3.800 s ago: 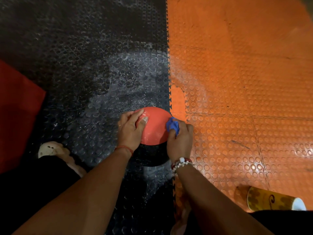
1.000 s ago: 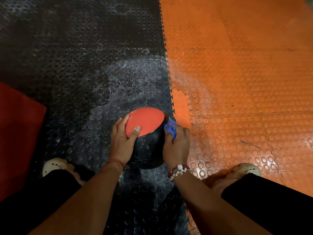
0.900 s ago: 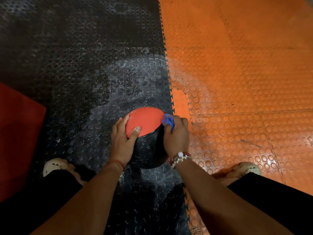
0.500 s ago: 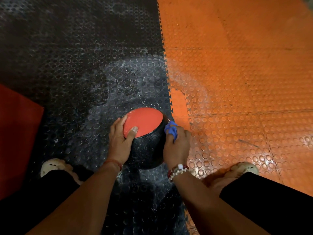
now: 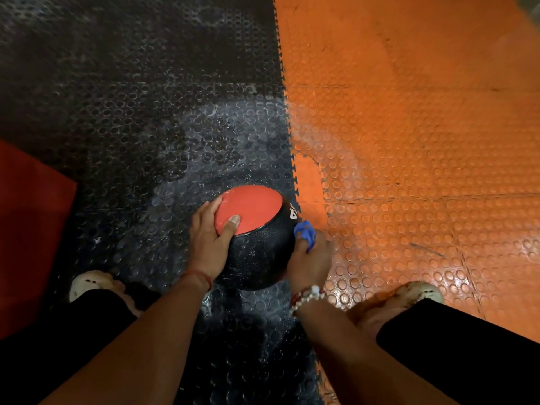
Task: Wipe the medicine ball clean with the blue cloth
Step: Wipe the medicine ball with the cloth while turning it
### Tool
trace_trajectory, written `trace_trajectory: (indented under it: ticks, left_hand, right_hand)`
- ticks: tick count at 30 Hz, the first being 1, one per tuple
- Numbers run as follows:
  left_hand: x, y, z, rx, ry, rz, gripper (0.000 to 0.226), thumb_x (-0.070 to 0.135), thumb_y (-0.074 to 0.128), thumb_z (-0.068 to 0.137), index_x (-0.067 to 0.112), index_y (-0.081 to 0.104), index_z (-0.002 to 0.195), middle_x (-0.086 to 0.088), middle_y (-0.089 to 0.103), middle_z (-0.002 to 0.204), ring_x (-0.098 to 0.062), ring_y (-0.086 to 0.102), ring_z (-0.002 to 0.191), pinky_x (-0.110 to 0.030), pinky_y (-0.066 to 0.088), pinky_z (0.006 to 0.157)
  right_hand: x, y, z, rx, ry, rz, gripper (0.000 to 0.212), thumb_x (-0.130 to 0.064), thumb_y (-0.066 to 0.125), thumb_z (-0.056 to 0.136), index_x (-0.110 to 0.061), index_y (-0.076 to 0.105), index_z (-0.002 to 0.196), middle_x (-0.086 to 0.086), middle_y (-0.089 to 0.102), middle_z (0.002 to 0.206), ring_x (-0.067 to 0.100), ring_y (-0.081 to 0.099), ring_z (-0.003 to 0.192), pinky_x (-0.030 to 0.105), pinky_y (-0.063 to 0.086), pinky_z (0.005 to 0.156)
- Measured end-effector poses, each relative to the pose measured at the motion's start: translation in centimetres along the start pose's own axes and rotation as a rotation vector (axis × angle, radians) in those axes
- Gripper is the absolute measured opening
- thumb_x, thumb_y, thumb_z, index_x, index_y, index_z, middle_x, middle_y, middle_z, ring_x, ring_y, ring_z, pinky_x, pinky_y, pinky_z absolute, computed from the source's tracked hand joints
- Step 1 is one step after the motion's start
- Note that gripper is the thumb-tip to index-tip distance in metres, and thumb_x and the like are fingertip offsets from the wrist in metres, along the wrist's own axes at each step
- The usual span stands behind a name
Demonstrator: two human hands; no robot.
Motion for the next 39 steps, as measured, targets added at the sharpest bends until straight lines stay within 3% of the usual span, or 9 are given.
trace_trajectory:
  ticks: [6,12,15,18,21,25,31,36,39]
  left_hand:
    - [0.3,0.2,0.0,0.011,0.008,0.029,0.056,0.047,0.050,0.094,0.038,0.031,0.147,0.002,0.021,0.153,-0.023,0.028,0.139,-0.046,0.029,0.113]
    - [0.8,0.4,0.1,-0.006,-0.035,0.000,0.056,0.049,0.051,0.094,0.042,0.030,0.146,0.007,0.018,0.155,-0.023,0.021,0.142,-0.050,0.026,0.114]
    - [1.2,0.6,0.0,-0.018,-0.039,0.021,0.057,0.048,0.052,0.094,0.041,0.030,0.147,0.005,0.017,0.155,-0.023,0.019,0.142,-0.046,0.022,0.115]
    - [1.6,0.9,0.0,-0.015,-0.031,0.077,0.058,0.047,0.050,0.095,0.038,0.029,0.148,0.001,0.016,0.156,-0.025,0.017,0.142,-0.044,0.021,0.114]
    - [1.7,1.0,-0.1,-0.031,-0.038,0.108,0.055,0.047,0.044,0.098,0.039,0.027,0.149,0.000,0.014,0.158,-0.026,0.016,0.143,-0.043,0.021,0.113]
    - [1.7,0.9,-0.3,-0.042,-0.019,0.066,0.047,0.039,0.036,0.102,0.040,0.029,0.149,0.001,0.014,0.158,-0.021,0.012,0.145,-0.041,0.013,0.116]
    - [2.3,1.3,-0.5,-0.079,-0.008,0.015,0.044,0.033,0.038,0.103,0.039,0.033,0.147,0.002,0.015,0.158,-0.017,0.009,0.144,-0.027,0.006,0.111]
    - [2.8,1.6,-0.4,-0.087,0.000,0.049,0.044,0.033,0.039,0.103,0.039,0.035,0.146,0.002,0.015,0.158,-0.018,0.009,0.144,-0.031,0.005,0.116]
    - [3.0,1.6,-0.3,-0.087,-0.006,0.032,0.044,0.032,0.040,0.103,0.039,0.035,0.146,0.002,0.016,0.158,-0.016,0.009,0.145,-0.033,0.005,0.119]
  right_hand:
    - [-4.9,0.4,-2.0,-0.069,-0.457,-0.016,0.029,-0.012,0.051,0.084,-0.013,0.061,0.111,0.008,0.049,0.109,0.023,0.054,0.090,0.027,0.044,0.076]
    - [-4.8,0.1,1.9,-0.075,-0.329,-0.091,0.028,-0.008,0.049,0.088,-0.009,0.059,0.114,0.015,0.050,0.111,0.032,0.054,0.091,0.022,0.027,0.065]
    - [-3.5,-0.2,0.8,-0.004,-0.267,-0.065,0.028,-0.006,0.050,0.087,-0.008,0.060,0.113,0.015,0.050,0.112,0.032,0.055,0.091,0.021,0.030,0.066]
    - [-2.8,-0.4,-2.8,-0.038,-0.400,-0.040,0.034,-0.010,0.050,0.083,-0.012,0.059,0.115,0.012,0.049,0.117,0.027,0.054,0.102,0.031,0.047,0.082]
    - [-3.6,0.0,-4.1,-0.115,-0.571,-0.090,0.043,-0.023,0.038,0.080,-0.017,0.057,0.118,0.012,0.047,0.125,0.030,0.045,0.120,0.036,0.044,0.098]
    - [-5.5,0.1,-1.4,-0.114,-0.658,-0.130,0.041,-0.021,0.039,0.078,-0.013,0.062,0.110,0.013,0.052,0.111,0.031,0.055,0.102,0.034,0.049,0.086]
    - [-3.6,-1.1,0.4,-0.022,-0.435,-0.110,0.031,-0.005,0.052,0.081,-0.004,0.061,0.110,0.019,0.050,0.109,0.035,0.056,0.092,0.035,0.047,0.076]
    - [-3.7,-0.3,-4.4,-0.162,-0.676,-0.172,0.039,-0.013,0.048,0.082,-0.016,0.058,0.119,0.011,0.050,0.126,0.033,0.039,0.128,0.039,0.038,0.105]
    - [-5.4,0.4,-2.7,-0.169,-0.759,-0.248,0.034,-0.014,0.050,0.080,-0.013,0.060,0.112,0.014,0.052,0.119,0.038,0.046,0.119,0.044,0.042,0.100]
Point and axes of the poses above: each hand's wrist, its own z-axis towards the middle knuckle, its own y-axis out of the palm, x = y × z, the point moved 4 cm from there along z, towards the middle knuckle
